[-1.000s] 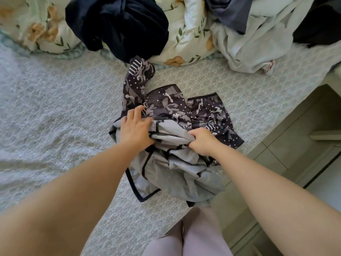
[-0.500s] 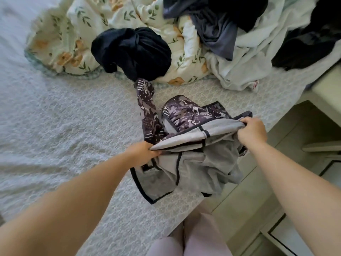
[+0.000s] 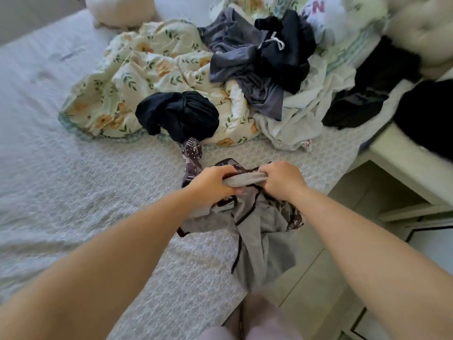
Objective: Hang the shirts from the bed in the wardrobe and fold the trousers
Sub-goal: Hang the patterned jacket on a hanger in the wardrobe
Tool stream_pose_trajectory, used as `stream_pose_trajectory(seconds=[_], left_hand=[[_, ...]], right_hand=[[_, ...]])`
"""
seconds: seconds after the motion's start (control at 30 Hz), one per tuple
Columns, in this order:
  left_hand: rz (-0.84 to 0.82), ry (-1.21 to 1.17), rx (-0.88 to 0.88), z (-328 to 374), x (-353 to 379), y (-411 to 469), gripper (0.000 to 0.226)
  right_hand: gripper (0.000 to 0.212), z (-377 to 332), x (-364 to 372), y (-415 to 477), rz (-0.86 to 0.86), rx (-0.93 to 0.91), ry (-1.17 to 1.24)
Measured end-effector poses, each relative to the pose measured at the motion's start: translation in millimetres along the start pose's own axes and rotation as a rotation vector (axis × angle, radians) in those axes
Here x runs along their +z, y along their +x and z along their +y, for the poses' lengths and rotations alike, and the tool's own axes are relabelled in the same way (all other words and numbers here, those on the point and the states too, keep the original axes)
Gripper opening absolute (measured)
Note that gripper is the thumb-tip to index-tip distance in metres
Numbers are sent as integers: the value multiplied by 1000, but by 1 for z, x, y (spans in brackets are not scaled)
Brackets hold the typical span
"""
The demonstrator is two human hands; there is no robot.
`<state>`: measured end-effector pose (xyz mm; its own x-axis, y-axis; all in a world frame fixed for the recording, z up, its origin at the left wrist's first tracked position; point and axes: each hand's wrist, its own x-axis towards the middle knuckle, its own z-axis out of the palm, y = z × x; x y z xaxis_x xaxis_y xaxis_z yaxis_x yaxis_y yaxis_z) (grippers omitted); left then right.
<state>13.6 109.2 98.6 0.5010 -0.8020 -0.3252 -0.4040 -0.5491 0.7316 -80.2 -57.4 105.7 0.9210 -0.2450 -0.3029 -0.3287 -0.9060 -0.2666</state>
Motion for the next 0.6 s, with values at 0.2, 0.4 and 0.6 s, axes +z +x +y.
stream_pose_trajectory(seconds=[0.2,0.4,0.6], left_hand=[[72,-16,2,30,-32,-4,24],[508,-195,16,41,-75,-16,19],[426,180,-300,-10,-81,-45,28]], right_hand=[[10,9,-68,-8,128,-156,-47],[21,47,-78,-25,-58,2,-121],[32,56,-77,-38,-17,163,365]])
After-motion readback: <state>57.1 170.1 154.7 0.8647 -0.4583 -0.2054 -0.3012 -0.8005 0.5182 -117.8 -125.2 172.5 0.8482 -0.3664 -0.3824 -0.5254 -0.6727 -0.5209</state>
